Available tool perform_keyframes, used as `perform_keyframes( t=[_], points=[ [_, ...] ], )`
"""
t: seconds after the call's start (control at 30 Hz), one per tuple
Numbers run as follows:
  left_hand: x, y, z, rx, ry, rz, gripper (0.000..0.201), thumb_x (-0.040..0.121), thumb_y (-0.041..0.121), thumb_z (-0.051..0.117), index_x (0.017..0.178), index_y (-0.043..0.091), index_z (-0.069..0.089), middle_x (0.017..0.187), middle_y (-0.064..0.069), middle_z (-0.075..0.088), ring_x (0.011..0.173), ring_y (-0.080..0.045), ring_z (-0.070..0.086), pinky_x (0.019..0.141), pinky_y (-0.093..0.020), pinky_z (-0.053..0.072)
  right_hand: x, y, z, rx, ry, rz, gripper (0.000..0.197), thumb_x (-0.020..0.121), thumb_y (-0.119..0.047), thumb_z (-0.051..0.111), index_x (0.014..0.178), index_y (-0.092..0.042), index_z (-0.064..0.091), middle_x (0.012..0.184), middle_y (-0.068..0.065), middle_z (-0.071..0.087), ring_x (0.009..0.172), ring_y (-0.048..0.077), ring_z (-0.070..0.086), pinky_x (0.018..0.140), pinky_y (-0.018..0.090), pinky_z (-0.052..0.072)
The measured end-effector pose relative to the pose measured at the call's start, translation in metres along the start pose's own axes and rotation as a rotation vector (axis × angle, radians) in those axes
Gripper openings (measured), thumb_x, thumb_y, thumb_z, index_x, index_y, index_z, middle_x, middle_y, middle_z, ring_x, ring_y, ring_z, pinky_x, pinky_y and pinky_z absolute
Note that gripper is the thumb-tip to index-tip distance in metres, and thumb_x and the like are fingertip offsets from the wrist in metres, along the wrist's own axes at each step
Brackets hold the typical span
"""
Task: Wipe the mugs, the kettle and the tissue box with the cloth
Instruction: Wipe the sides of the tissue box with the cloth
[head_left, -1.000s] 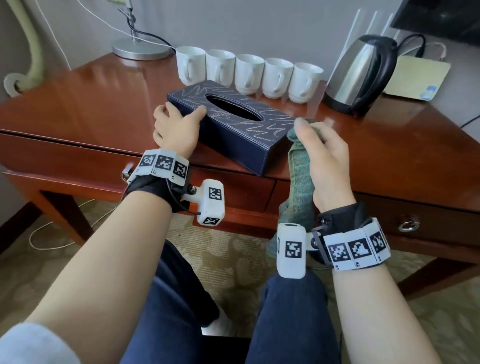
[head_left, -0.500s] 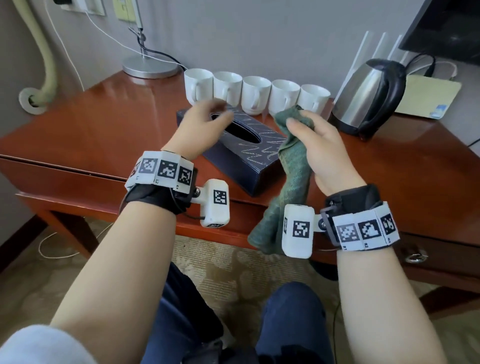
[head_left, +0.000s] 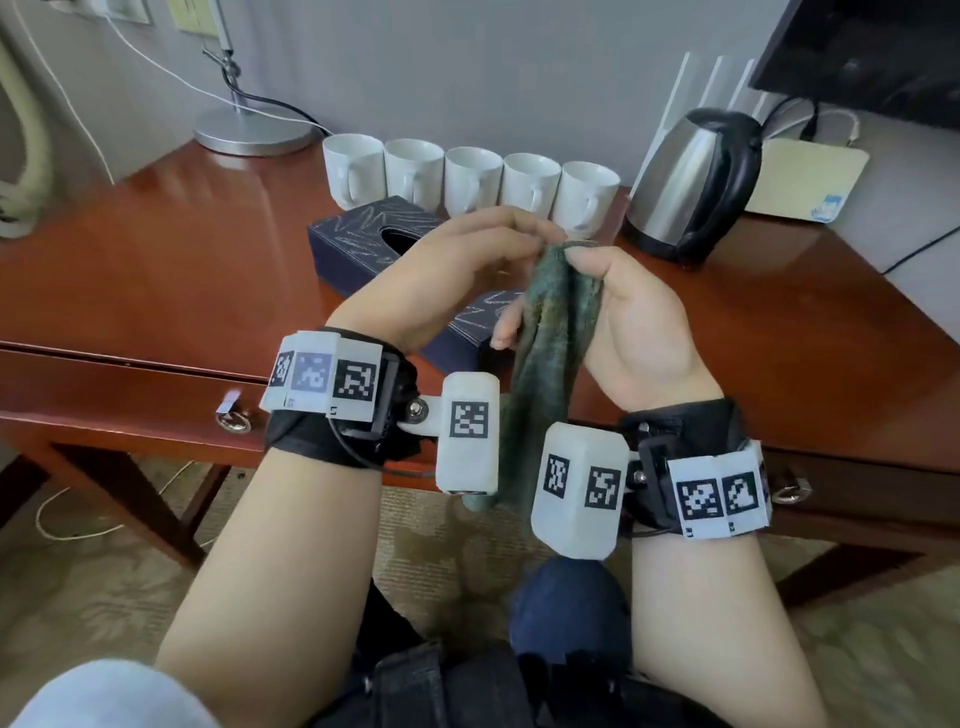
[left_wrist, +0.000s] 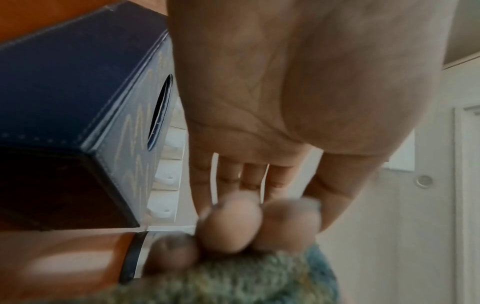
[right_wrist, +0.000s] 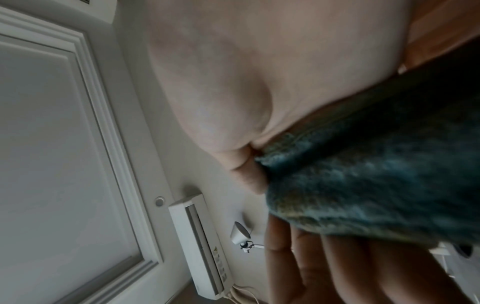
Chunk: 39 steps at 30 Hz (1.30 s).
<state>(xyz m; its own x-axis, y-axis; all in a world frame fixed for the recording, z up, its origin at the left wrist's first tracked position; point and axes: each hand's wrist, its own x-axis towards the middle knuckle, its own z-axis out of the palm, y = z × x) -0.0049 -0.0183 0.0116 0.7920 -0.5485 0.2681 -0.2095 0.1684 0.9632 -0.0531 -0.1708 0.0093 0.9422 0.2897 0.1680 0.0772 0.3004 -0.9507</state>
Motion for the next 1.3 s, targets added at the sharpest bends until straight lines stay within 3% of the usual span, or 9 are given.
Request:
perform_keyframes(
  t=[0.13,0.27,0.37,0.5,0.87,1.0,1.07,1.2,1.3],
  points=[
    [-0.008,-0.004,0.003,-0.034,-0.046,0.041,0.016,0.095,0.008,0.049,0.106,-0.001,0.056,0.051,-0.006,0.051,0.044,-0.020,0.043,0.054,-0.028,0.043,-0.003,-0.006,-0.005,-0.158,0.024,-0.012,0.031,0.098,-0.008,0.035,0.106,0.012,0.057,0.081,0.029,0.067,0.077,0.041,0.065,0.074,0.044,0.056],
    [-0.012,-0.005,-0.005,0.082,-0.048,0.005,0.009,0.090,0.016,0.062,0.090,0.008,0.059,0.076,-0.010,0.058,0.068,-0.022,0.053,0.070,-0.028,0.046,-0.004,-0.004,-0.014,-0.297,0.073,0.010,0.020,0.096,-0.011,0.050,0.099,-0.003,0.068,0.089,0.017,0.071,0.087,0.030,0.068,0.083,0.042,0.053],
    [-0.015,-0.003,-0.008,0.124,-0.052,-0.020,0.008,0.088,0.013,0.060,0.082,0.008,0.056,0.077,-0.004,0.061,0.072,-0.014,0.058,0.073,-0.022,0.049,-0.004,0.001,-0.018,-0.402,0.101,-0.037,0.014,0.088,-0.017,0.062,0.091,-0.007,0.072,0.084,0.008,0.072,0.081,0.018,0.066,0.079,0.035,0.052],
    [-0.015,0.001,-0.003,0.001,0.067,-0.010,0.009,0.086,0.013,0.060,0.081,0.009,0.054,0.079,-0.009,0.061,0.071,-0.017,0.058,0.069,-0.026,0.050,-0.004,0.012,-0.018,-0.284,0.072,-0.028,0.026,0.079,-0.028,0.062,0.097,-0.010,0.067,0.086,0.000,0.074,0.081,0.013,0.069,0.067,0.024,0.054],
    [-0.011,0.011,-0.008,-0.110,0.485,0.079,0.023,0.101,0.013,0.052,0.078,0.015,0.048,0.055,0.009,0.059,0.042,-0.001,0.050,0.044,-0.017,0.042,-0.017,0.032,-0.030,-0.232,-0.136,-0.078,0.019,0.078,-0.007,0.069,0.094,-0.016,0.073,0.095,0.000,0.073,0.092,0.016,0.068,0.082,0.030,0.054],
    [-0.013,0.006,-0.009,-0.137,0.627,0.035,0.029,0.099,0.012,0.054,0.072,0.015,0.049,0.051,0.009,0.056,0.041,-0.003,0.049,0.041,-0.017,0.038,-0.019,0.025,-0.025,-0.112,-0.061,-0.127,0.014,0.070,-0.018,0.073,0.083,-0.018,0.076,0.087,0.000,0.073,0.082,0.015,0.068,0.077,0.030,0.055],
    [-0.014,0.005,-0.009,-0.096,0.683,-0.007,0.029,0.097,0.013,0.058,0.070,0.016,0.049,0.047,0.011,0.050,0.040,-0.003,0.043,0.038,-0.018,0.033,-0.018,0.022,-0.022,-0.029,-0.014,-0.210,0.016,0.071,-0.020,0.074,0.086,-0.015,0.077,0.095,0.002,0.069,0.091,0.016,0.066,0.082,0.030,0.053],
    [-0.018,0.003,-0.002,0.294,0.516,-0.119,0.025,0.087,0.008,0.070,0.068,0.016,0.056,0.046,0.013,0.054,0.041,0.001,0.045,0.039,-0.015,0.033,-0.017,0.021,-0.015,0.106,-0.024,-0.349,0.032,0.081,-0.017,0.071,0.113,-0.015,0.071,0.147,0.013,0.040,0.130,0.023,0.046,0.104,0.037,0.041],
    [-0.023,0.003,0.009,0.350,0.296,-0.126,0.019,0.086,-0.003,0.068,0.074,0.010,0.060,0.056,0.010,0.061,0.047,0.002,0.051,0.046,-0.011,0.041,-0.022,0.023,-0.012,0.202,-0.080,-0.384,0.040,0.084,-0.015,0.067,0.123,-0.020,0.065,0.141,0.004,0.052,0.126,0.021,0.052,0.101,0.037,0.044]
  ],
)
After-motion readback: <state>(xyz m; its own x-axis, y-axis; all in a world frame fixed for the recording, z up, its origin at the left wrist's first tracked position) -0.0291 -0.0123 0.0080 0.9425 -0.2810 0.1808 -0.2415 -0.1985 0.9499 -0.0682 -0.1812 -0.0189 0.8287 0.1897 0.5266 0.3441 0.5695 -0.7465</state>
